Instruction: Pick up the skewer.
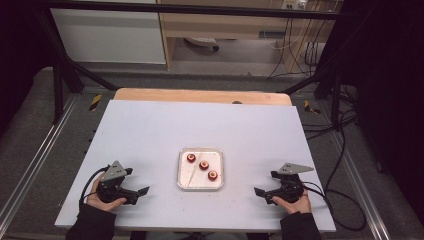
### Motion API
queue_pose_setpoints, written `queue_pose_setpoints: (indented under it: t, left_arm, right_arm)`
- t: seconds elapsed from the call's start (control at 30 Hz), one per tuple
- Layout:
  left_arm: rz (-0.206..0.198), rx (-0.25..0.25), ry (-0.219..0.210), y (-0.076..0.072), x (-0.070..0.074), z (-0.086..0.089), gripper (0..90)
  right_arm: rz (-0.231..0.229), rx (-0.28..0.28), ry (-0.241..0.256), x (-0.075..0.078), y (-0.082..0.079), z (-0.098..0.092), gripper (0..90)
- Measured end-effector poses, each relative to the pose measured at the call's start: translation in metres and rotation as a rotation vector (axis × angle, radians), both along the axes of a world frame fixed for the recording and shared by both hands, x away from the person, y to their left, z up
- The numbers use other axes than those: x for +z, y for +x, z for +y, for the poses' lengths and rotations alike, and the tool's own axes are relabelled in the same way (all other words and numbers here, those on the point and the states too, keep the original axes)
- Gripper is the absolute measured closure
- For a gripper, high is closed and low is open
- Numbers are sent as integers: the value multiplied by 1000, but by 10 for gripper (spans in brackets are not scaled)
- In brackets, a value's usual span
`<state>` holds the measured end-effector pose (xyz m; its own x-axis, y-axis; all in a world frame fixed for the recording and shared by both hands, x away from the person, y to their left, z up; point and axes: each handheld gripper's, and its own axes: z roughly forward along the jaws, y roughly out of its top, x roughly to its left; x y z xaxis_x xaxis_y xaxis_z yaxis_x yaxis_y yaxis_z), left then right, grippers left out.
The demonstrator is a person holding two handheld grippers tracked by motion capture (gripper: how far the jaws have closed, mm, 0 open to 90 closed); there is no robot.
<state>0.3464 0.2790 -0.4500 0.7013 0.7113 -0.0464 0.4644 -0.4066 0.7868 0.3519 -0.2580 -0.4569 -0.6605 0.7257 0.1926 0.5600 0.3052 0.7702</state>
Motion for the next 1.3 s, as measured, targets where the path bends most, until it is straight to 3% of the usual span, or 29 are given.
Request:
queue_pose_setpoints:
  t: [1.3]
  left_arm:
    - [5,12,4,1,8,-26,55]
  right_arm:
    - [-4,-2,7,1,0,0,5]
